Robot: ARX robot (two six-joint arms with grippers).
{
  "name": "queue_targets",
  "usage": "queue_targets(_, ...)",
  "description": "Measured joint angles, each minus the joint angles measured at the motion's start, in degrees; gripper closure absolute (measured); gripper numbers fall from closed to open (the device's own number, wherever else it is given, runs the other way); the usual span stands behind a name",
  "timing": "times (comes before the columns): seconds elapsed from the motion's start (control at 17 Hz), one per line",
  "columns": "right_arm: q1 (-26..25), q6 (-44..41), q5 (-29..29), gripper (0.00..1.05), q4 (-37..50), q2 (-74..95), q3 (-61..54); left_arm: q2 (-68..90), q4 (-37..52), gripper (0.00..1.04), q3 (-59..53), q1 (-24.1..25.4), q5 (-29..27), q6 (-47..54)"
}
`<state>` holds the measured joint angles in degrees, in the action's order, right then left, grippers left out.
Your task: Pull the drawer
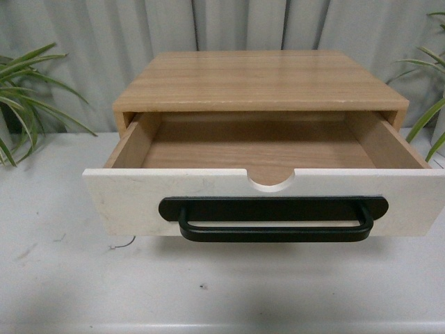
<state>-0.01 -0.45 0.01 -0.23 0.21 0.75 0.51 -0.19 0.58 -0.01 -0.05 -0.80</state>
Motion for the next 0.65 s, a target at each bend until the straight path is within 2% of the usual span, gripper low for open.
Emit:
queue_targets(0.06, 0.0, 0.0, 0.0, 0.65, 0.0, 0.0, 0.0, 0.0, 0.0, 0.7, 0.0, 0.0, 0.0, 0.0)
queue_targets(0.29, 0.0, 0.0, 0.0, 0.13, 0.0, 0.0, 0.0, 0.0, 0.0, 0.2, 0.0, 0.0, 0.0, 0.0)
queue_targets(0.35, 0.0, 0.0, 0.0, 0.04, 0.0, 0.0, 0.0, 0.0, 0.0, 0.07, 0.0, 0.0, 0.0, 0.0)
queue_targets(0.41, 0.0, 0.0, 0.0, 0.07, 0.0, 0.0, 0.0, 0.0, 0.0, 0.06, 0.0, 0.0, 0.0, 0.1)
queue_targets(0.65, 0.0, 0.0, 0.0, 0.06, 0.0, 0.0, 0.0, 0.0, 0.0, 0.07, 0.0, 0.0, 0.0, 0.2)
